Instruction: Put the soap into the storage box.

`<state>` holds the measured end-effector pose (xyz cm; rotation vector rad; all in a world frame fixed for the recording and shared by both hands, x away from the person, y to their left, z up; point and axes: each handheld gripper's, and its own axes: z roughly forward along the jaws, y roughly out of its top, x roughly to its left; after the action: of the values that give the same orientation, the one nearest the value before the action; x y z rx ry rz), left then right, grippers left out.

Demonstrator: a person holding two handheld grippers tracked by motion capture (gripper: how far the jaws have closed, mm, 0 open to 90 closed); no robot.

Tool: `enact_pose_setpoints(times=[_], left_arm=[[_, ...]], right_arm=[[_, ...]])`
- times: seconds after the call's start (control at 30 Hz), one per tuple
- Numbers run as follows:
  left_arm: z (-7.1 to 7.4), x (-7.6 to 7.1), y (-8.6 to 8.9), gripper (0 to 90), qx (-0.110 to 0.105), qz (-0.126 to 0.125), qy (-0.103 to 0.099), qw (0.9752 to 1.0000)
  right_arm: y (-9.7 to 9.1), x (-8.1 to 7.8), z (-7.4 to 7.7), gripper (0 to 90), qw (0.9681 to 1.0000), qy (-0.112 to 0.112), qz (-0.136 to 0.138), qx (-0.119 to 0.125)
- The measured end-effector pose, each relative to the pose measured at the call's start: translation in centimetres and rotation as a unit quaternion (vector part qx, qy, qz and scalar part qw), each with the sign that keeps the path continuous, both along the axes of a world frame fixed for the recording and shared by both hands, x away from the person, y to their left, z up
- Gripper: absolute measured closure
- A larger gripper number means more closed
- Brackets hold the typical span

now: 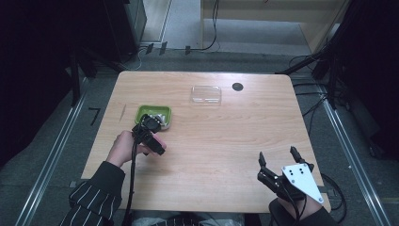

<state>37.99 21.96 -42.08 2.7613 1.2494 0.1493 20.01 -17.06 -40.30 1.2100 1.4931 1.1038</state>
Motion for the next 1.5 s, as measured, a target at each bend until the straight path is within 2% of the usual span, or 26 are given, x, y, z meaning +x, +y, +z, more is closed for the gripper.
enact_pose_setpoints(times=[0.27, 0.5, 0.87, 1.23, 1.5], left_arm=[[0.2, 0.4, 0.0, 13.4, -0.002, 0.008, -0.002, 1.0000], [0.9, 0.8, 0.1, 13.4, -0.006, 0.008, -0.006, 0.9999], [1.4, 1.3, 0.2, 13.4, 0.000, 0.008, 0.000, 1.0000], [1.7, 2.0, 0.5, 13.4, -0.001, 0.020, 0.000, 0.9998], [2.4, 2.5, 0.5, 13.4, -0.007, 0.029, -0.008, 0.9995]], right_arm=[[0.0, 0.0, 0.0, 12.8, 1.0000, 0.001, 0.000, 0.000], [0.0, 0.0, 0.0, 12.8, 1.0000, 0.001, 0.000, 0.000], [0.0, 0.0, 0.0, 12.8, 1.0000, 0.001, 0.000, 0.001], [0.0, 0.0, 0.0, 12.8, 1.0000, 0.001, 0.000, 0.001], [0.0, 0.0, 0.0, 12.8, 1.0000, 0.001, 0.000, 0.001]])
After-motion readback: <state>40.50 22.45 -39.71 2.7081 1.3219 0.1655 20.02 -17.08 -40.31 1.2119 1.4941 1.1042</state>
